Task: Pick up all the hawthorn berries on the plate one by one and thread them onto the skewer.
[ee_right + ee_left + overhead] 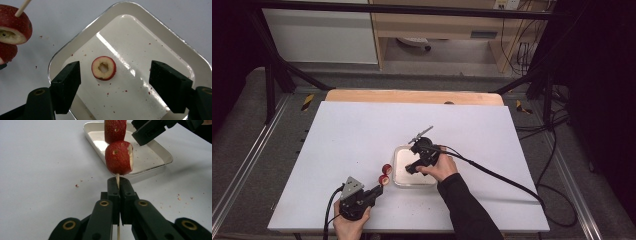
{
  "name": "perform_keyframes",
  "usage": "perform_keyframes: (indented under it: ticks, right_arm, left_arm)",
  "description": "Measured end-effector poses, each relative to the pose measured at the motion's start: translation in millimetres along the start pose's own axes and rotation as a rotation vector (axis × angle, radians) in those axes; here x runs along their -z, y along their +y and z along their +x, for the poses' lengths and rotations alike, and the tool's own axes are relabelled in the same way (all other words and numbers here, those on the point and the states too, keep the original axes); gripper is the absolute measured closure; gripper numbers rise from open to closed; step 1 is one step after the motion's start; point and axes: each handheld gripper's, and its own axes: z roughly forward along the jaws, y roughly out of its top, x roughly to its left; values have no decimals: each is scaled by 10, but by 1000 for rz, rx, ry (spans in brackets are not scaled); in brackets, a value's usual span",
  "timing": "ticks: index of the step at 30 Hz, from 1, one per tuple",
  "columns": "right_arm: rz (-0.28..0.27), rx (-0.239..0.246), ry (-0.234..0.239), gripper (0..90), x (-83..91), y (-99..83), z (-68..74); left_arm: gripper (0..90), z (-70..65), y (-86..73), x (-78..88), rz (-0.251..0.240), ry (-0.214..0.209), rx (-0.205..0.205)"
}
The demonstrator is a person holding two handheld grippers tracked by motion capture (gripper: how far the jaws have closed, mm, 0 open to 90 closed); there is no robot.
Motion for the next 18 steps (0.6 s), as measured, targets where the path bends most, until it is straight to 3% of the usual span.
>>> perform_keyframes:
  ticks: [3, 6, 10, 18]
  right_arm:
    - [30, -3, -1, 291, -42, 33, 11]
    - [50, -50, 19, 349, -111, 73, 9]
    - [87, -66, 21, 395, -178, 86, 2]
    - [114, -104, 33, 501, -264, 106, 2]
  left_arm:
    - [881, 5, -1, -1, 1, -5, 1]
    - [880, 10, -5, 2, 3, -3, 1]
    - [880, 14, -5, -4, 9, -6, -2]
    - [880, 6, -12, -20, 20, -7, -5]
